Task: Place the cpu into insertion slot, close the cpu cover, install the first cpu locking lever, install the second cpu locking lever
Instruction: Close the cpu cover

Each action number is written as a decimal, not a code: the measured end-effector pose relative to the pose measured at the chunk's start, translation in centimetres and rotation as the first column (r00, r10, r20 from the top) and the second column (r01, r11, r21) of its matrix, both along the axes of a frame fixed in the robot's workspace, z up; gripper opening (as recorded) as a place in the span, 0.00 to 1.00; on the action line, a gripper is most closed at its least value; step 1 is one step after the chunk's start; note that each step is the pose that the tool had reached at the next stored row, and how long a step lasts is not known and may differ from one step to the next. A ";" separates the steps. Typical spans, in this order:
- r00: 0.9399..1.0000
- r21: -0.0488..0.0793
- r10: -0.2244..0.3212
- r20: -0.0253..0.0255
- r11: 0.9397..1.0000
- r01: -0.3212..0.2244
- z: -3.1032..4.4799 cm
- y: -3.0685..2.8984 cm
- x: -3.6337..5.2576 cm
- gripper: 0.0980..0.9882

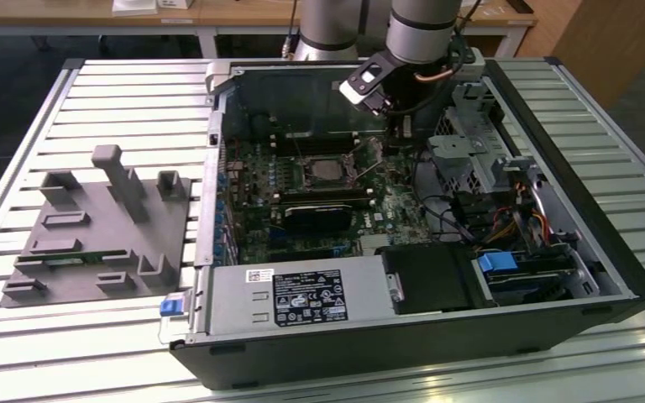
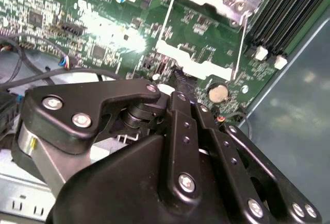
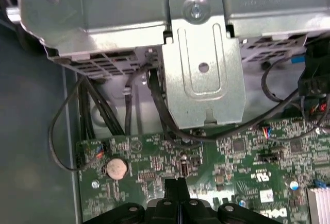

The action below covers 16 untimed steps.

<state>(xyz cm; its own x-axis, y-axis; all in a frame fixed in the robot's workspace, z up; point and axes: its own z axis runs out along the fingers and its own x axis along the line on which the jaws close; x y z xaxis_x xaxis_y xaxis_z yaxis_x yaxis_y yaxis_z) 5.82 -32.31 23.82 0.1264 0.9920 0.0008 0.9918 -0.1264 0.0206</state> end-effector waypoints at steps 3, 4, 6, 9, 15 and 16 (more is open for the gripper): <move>1.000 0.000 0.000 -0.007 1.000 0.000 0.00 0.00 0.00 0.01; 1.000 0.000 0.000 -0.007 1.000 0.000 0.00 0.00 0.00 0.01; 1.000 0.000 0.000 -0.008 1.000 0.000 0.00 0.00 0.01 0.01; 1.000 0.000 0.000 -0.008 1.000 0.000 0.00 0.00 -0.10 0.01; 1.000 0.000 0.000 -0.005 1.000 0.000 0.02 0.00 -1.13 0.01; 1.000 0.000 0.000 -0.005 1.000 0.000 0.03 0.00 -1.37 0.01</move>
